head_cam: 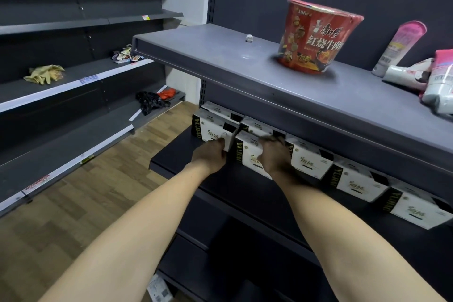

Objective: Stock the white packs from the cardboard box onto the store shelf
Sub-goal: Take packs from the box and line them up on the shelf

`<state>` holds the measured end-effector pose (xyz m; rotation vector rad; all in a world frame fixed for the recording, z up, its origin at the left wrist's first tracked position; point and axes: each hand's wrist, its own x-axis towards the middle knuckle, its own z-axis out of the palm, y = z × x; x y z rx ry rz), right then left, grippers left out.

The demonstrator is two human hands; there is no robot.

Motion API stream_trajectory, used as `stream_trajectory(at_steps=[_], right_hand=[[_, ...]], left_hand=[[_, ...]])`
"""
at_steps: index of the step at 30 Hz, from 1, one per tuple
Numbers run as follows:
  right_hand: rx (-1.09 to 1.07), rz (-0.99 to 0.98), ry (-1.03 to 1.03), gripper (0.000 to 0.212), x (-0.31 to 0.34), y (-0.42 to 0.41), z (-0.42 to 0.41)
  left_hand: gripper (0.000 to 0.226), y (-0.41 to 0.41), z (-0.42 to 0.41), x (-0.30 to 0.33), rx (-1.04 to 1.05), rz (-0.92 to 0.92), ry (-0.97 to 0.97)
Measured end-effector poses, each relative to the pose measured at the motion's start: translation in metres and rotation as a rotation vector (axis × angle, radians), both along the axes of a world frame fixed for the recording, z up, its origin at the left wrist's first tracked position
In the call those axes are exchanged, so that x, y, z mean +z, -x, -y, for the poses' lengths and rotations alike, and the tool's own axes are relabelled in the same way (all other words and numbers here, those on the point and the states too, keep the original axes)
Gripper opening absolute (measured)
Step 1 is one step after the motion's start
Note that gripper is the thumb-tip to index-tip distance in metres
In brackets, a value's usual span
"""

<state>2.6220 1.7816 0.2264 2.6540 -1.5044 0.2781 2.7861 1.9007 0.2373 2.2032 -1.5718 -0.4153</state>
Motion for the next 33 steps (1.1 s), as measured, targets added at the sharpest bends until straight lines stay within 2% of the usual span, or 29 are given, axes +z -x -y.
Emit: stream_trajectory(at_steps=[10, 14, 21, 24, 33], right_hand=[[-0.032, -0.064, 0.062, 0.048, -0.006, -0.017, 0.017], [-0.051, -0.061, 0.075, 0.049, -0.005, -0.018, 0.011], [0.108, 0.121, 0.113, 0.063, -0.022, 0.015, -0.008], [0.071, 0.183, 0.151, 0.058, -0.023, 0.039, -0.018], [-0.136, 0.196, -0.035, 0.031, -0.021, 0.145, -0.034]], left_hand=[[0.031, -0.014, 0.013, 0.002, 0.013, 0.008, -0.004], [0.028, -0.008, 0.014, 0.003, -0.016, 0.027, 0.002], [0.027, 0.015, 0.020, 0.003, -0.122, 0.043, 0.027], [0.022, 0.032, 0.029, -0.001, -0.184, 0.055, 0.026], [0.012, 0.126, 0.057, -0.005, -0.403, 0.087, 0.110]])
